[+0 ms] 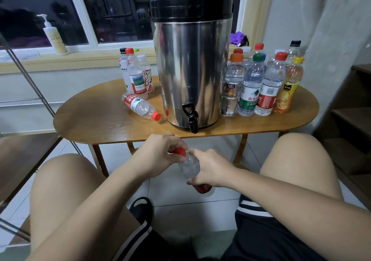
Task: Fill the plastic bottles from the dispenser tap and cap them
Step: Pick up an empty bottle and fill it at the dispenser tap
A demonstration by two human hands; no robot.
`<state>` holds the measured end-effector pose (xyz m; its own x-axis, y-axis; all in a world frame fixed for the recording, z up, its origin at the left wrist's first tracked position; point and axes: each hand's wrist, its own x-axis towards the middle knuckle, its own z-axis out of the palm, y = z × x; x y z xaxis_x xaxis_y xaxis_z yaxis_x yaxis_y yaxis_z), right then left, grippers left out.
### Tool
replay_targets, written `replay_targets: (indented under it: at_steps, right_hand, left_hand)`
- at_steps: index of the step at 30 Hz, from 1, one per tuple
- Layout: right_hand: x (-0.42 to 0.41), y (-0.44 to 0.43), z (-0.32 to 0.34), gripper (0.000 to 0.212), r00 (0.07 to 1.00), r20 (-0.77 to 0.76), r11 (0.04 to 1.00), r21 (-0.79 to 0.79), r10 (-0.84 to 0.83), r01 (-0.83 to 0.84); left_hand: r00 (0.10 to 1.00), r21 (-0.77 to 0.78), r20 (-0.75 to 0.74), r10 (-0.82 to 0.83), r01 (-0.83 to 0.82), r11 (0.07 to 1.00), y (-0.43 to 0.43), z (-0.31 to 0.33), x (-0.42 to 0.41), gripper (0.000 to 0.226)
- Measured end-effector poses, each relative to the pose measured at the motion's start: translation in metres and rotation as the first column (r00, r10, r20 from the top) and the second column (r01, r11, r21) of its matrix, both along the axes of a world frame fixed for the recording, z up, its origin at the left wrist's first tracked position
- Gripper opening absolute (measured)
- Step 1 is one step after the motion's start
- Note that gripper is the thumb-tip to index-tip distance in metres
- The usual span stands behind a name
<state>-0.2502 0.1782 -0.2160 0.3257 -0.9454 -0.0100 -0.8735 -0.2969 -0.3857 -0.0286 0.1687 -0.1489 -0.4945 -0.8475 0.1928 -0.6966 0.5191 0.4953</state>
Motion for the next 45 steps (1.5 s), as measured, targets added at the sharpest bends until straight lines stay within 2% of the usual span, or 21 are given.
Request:
replay_targets:
  at_steps: [3, 5, 9, 13, 16, 23, 25, 29, 32, 34, 37, 45]
  right_hand:
    - [-0.004, -0.001, -0.001, 0.093, 0.999, 0.035, 0.999, 0.031, 0.019, -0.02]
    - [-0.005, 0.001, 0.0, 0.093, 0.998, 0.048, 0.997, 0.072, 0.026, -0.03]
    - [-0.004, 0.004, 0.002, 0.073, 0.999, 0.012, 0.995, 0.088, 0.037, -0.038]
    - [-0.005, 0.002, 0.003, 0.081, 1.0, 0.013, 0.997, 0.074, 0.025, -0.026]
    - [-0.006, 0.002, 0.008, 0.086, 0.999, 0.032, 0.999, 0.045, 0.014, -0.016]
    - [-0.021, 0.004, 0.032, 0.071, 0.989, 0.142, 1.0, 0.007, -0.027, 0.027]
    - [-0.034, 0.005, 0.046, 0.069, 0.979, 0.197, 0.999, 0.017, -0.044, 0.041]
    - [-0.074, 0.001, 0.081, 0.073, 0.926, 0.353, 0.989, -0.022, -0.13, 0.147]
    - [-0.1, -0.005, 0.113, 0.072, 0.872, 0.449, 0.969, -0.052, -0.193, 0.241]
    - [-0.112, -0.011, 0.133, 0.068, 0.861, 0.46, 0.948, -0.108, -0.219, 0.299]
    - [-0.125, -0.031, 0.149, 0.076, 0.847, 0.45, 0.883, -0.223, -0.282, 0.413]
    - [-0.139, -0.08, 0.126, 0.076, 0.785, 0.453, 0.786, -0.248, -0.424, 0.567]
  left_hand:
    - [0.997, 0.015, -0.036, -0.062, 0.062, 0.998, 0.001, 0.002, 0.002, 0.03]
    - [0.996, 0.034, -0.057, -0.068, 0.07, 0.997, 0.001, 0.002, 0.003, 0.026]
    - [0.999, 0.048, 0.011, 0.038, -0.038, 0.998, -0.001, 0.002, 0.002, 0.032]
    - [0.998, 0.0, 0.044, 0.033, -0.033, 0.999, -0.001, 0.001, -0.002, 0.024]
    - [0.999, -0.023, -0.027, -0.036, 0.035, 0.999, 0.0, 0.002, 0.002, 0.023]
    - [0.958, -0.078, -0.283, -0.042, 0.021, 0.997, 0.005, -0.001, -0.004, 0.031]
    - [0.956, -0.068, -0.293, -0.035, 0.016, 0.998, 0.002, -0.001, -0.003, 0.029]
    - [0.981, -0.075, -0.195, 0.011, -0.026, 0.997, -0.004, -0.009, 0.001, 0.021]
    - [0.982, -0.097, -0.19, 0.022, -0.041, 0.994, -0.008, -0.008, 0.001, 0.019]
    - [0.979, -0.1, -0.199, 0.035, -0.055, 0.993, -0.01, -0.006, 0.0, 0.018]
    - [0.98, -0.095, -0.193, 0.042, -0.061, 0.994, -0.011, -0.006, 0.0, 0.018]
    - [0.98, -0.095, -0.192, 0.047, -0.067, 0.993, -0.014, -0.009, 0.003, 0.016]
